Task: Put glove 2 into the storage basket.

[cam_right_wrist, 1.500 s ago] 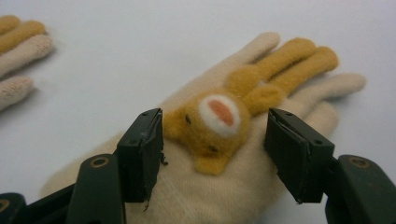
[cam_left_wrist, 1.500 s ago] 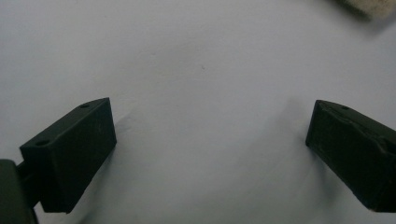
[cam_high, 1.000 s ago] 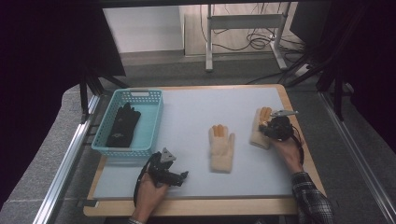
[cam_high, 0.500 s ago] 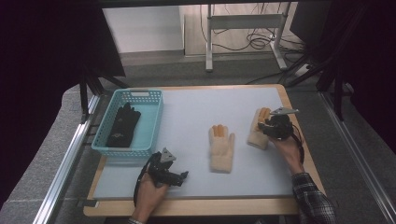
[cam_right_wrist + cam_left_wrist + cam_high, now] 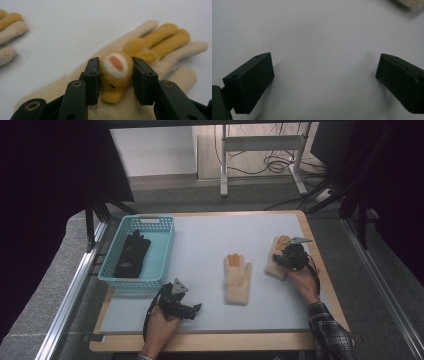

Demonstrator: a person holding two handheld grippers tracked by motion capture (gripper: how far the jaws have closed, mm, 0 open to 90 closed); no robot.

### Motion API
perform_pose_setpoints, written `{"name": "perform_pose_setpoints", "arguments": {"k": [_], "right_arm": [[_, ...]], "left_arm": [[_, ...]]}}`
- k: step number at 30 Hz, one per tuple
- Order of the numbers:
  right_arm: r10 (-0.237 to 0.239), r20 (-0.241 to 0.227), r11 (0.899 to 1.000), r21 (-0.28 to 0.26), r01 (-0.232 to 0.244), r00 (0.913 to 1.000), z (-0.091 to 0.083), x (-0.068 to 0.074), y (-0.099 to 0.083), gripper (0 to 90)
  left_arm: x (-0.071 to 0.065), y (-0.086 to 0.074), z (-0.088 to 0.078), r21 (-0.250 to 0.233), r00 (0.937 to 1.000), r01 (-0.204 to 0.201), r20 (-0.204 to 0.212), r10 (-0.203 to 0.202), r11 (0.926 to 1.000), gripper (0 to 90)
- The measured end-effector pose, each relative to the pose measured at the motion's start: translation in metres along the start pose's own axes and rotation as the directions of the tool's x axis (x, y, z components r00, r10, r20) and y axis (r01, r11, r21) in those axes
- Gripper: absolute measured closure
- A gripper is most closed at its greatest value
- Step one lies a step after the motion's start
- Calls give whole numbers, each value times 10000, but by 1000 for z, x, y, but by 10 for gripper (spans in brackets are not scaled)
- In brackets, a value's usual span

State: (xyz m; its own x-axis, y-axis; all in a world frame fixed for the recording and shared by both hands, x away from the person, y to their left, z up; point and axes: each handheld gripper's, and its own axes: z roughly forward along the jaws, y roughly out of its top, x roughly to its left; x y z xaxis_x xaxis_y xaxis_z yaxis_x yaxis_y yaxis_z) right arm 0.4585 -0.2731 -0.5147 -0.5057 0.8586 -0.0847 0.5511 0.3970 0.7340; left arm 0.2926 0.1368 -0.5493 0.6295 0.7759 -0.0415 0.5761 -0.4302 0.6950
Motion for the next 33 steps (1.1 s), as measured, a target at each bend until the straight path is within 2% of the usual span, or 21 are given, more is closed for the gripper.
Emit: {"name": "perform_pose_setpoints", "arguments": {"k": [4, 9, 14, 18, 22, 26, 29, 33], "right_arm": [[103, -155, 9994, -321, -108, 9998, -12, 0, 3, 593], [-115, -384, 9980, -631, 90, 9992, -30, 6, 9, 593], [-450, -748, 9941, -1018, 372, 9962, -49, 22, 14, 593], [-867, -1184, 9890, -1296, 712, 9892, -66, 40, 19, 593], [-1311, -1710, 9820, -1576, 1043, 9765, -81, 63, 25, 593], [-1695, -2335, 9759, -1752, 1300, 9575, -91, 87, 30, 592], [-2003, -2757, 9718, -1775, 1550, 9402, -91, 106, 33, 592], [-2384, -3162, 9662, -1730, 1913, 9183, -83, 128, 34, 592]], "left_arm": [[0, 0, 0, 2, 10000, -6, -1, 6, 10000, 18], [0, 0, 0, 1, 10000, -5, -4, 5, 10000, 18], [0, 0, 0, 3, 10000, 5, -4, -5, 10000, 18], [0, 0, 0, 13, 10000, -4, -4, 4, 10000, 18], [0, 0, 0, 13, 10000, -24, -18, 24, 10000, 18], [0, 0, 0, -12, 10000, -1, -18, 1, 10000, 18], [0, 0, 0, -11, 10000, -3, -16, 3, 10000, 18], [0, 0, 0, -11, 10000, -7, -17, 7, 10000, 18]]}}
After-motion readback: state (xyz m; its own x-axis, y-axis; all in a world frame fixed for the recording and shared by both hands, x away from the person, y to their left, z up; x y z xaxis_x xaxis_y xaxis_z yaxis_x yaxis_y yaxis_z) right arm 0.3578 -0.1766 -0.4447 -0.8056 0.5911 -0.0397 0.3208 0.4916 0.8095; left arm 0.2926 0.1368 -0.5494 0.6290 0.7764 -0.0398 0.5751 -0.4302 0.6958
